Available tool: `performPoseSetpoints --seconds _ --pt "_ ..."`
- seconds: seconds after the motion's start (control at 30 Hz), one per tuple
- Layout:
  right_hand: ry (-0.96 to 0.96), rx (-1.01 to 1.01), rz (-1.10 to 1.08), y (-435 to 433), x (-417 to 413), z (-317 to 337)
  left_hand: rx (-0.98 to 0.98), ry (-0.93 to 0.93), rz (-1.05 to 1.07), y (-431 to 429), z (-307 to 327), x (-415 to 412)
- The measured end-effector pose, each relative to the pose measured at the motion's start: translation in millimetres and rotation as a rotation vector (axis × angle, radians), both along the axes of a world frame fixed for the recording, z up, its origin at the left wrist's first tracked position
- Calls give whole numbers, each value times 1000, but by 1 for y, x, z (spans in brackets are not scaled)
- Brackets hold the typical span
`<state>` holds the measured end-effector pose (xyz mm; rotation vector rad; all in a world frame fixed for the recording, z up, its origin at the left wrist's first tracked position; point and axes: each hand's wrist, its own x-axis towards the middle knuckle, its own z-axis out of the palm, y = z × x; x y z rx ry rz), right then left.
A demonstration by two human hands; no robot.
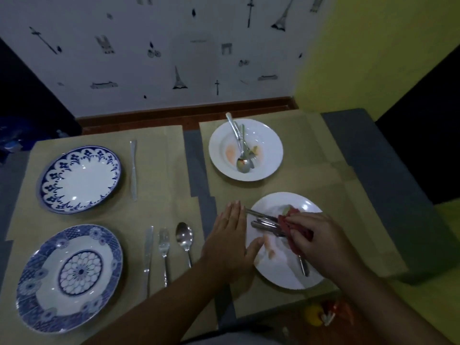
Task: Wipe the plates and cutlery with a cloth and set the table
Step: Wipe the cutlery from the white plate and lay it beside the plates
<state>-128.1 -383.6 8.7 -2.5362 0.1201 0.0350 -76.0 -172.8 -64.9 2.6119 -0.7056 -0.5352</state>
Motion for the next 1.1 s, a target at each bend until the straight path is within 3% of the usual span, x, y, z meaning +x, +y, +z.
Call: performPoseSetpoints --seconds 0.4,0.53,0.8,1.1 --pt "-35 -17 -141 -51 -43 -19 81 -26 -59 -52 7 -12" --pt "-39 25 -159 -59 -43 -17 113 -143 -134 -63 7 3" --pt "-56 66 -160 -70 -38 -6 161 -277 -91 -78 2 36" --pt "-41 54 -164 -72 -36 -10 79 -334 -181 -82 -3 31"
